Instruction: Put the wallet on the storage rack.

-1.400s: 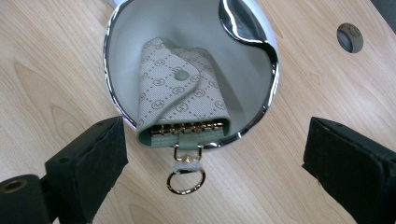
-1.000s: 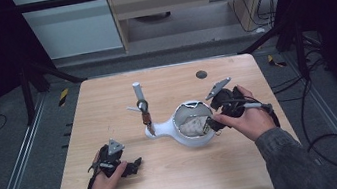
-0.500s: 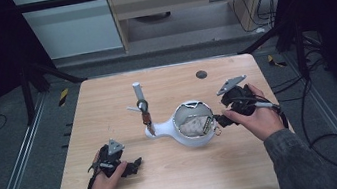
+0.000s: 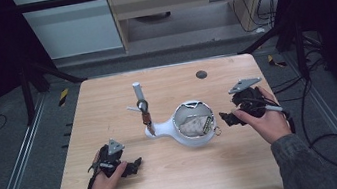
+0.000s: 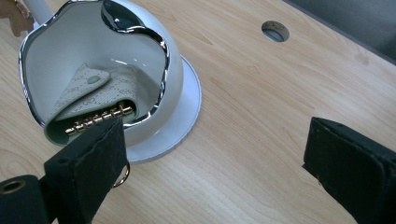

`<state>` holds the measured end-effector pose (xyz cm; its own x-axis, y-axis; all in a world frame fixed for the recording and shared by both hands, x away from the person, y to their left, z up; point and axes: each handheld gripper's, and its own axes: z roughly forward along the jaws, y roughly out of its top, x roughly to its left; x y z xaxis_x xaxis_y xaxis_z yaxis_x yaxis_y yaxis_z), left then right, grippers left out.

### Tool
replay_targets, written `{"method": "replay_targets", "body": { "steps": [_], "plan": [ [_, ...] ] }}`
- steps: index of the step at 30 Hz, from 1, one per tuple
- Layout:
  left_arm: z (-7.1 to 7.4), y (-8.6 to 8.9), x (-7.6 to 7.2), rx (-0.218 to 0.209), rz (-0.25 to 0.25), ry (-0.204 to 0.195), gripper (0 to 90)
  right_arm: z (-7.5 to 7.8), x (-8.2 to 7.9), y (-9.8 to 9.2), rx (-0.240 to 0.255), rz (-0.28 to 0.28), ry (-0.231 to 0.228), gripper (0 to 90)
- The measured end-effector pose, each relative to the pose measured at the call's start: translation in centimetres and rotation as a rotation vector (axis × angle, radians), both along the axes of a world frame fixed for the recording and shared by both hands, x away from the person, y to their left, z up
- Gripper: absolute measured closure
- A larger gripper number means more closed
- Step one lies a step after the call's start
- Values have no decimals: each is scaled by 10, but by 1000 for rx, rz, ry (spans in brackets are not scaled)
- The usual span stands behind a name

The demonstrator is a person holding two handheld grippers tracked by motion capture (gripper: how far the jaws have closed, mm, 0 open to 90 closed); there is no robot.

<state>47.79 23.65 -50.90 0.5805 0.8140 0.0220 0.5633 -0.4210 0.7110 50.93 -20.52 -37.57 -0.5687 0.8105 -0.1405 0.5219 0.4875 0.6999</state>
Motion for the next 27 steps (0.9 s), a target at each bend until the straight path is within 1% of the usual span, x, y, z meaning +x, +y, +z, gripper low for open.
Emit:
{"method": "replay_targets", "body": {
  "steps": [2,4,13,18,21,27],
  "plan": [
    [0,0,0,0,0,0,0,-2,0,-3,9,-8,-6,58],
    [0,0,0,2,-2,1,0,-5,-1,-5,29,-18,-9,54],
    [0,0,0,0,-2,0,0,-14,-6,-16,48,-42,-5,52],
    [0,0,0,1,-3,0,0,-21,-10,-26,85,-88,-28,52],
    [0,0,0,1,-3,2,0,-27,-12,-31,105,-116,-17,52],
    [0,0,0,0,-3,0,0,-39,-14,-36,124,-130,2,49]
  ]
}}
